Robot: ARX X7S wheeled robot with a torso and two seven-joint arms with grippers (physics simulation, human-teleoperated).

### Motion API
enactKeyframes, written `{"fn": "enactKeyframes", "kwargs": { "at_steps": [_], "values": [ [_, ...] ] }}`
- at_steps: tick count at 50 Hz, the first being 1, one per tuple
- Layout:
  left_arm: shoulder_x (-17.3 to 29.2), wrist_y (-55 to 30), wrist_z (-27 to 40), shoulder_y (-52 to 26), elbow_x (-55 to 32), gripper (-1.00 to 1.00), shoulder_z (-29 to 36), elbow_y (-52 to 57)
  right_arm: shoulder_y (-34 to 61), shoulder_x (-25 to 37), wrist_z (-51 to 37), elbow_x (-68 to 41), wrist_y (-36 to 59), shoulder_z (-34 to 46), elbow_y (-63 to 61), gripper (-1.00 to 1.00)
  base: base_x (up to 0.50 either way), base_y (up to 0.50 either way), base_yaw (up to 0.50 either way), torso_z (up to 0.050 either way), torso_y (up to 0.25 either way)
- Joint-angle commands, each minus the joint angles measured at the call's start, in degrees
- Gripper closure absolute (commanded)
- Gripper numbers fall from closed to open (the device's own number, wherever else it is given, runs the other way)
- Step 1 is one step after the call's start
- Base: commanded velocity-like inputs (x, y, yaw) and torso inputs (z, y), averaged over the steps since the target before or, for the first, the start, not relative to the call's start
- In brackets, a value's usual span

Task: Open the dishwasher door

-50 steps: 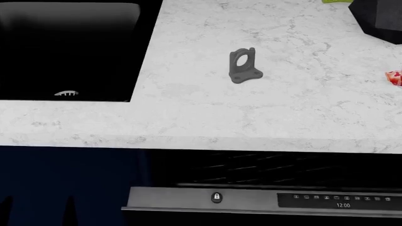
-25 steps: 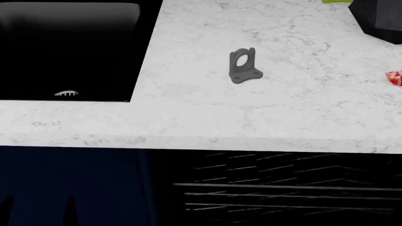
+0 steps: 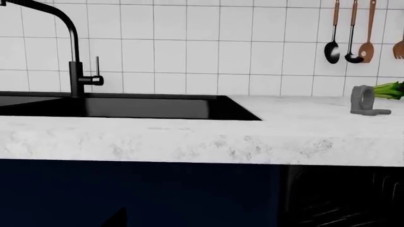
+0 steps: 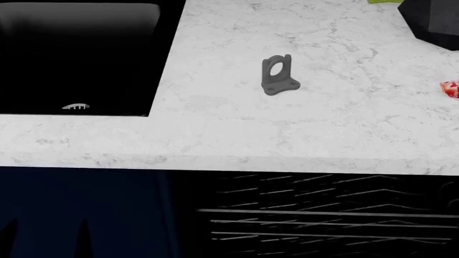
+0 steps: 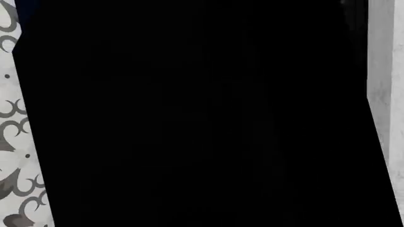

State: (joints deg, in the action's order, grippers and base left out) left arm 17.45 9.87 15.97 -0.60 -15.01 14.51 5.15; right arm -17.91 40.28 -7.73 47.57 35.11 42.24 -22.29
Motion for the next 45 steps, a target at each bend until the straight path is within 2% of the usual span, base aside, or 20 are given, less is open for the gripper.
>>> {"fn": "enactKeyframes", "kwargs": {
  "at_steps": [1,25,45],
  "values": [
    [0.28,-0.11,0.24,-0.02,-0.16,-1.0,0.08,0.58,-6.06,0.81,-0.23,-4.42,0.93,1.6,-0.88,1.0,0.0,0.0,0.0,0.0,0.0],
    [0.96,-0.56,0.83,0.06,-0.23,-1.0,0.32,1.8,-14.4,2.52,-7.6,-8.02,-0.53,0.76,1.76,1.0,0.0,0.0,0.0,0.0,0.0],
    [0.8,0.09,0.93,-0.34,0.0,-1.0,0.95,1.3,-21.2,2.57,-12.1,-10.57,-5.77,6.16,7.75,1.0,0.0,0.0,0.0,0.0,0.0]
  ]
}}
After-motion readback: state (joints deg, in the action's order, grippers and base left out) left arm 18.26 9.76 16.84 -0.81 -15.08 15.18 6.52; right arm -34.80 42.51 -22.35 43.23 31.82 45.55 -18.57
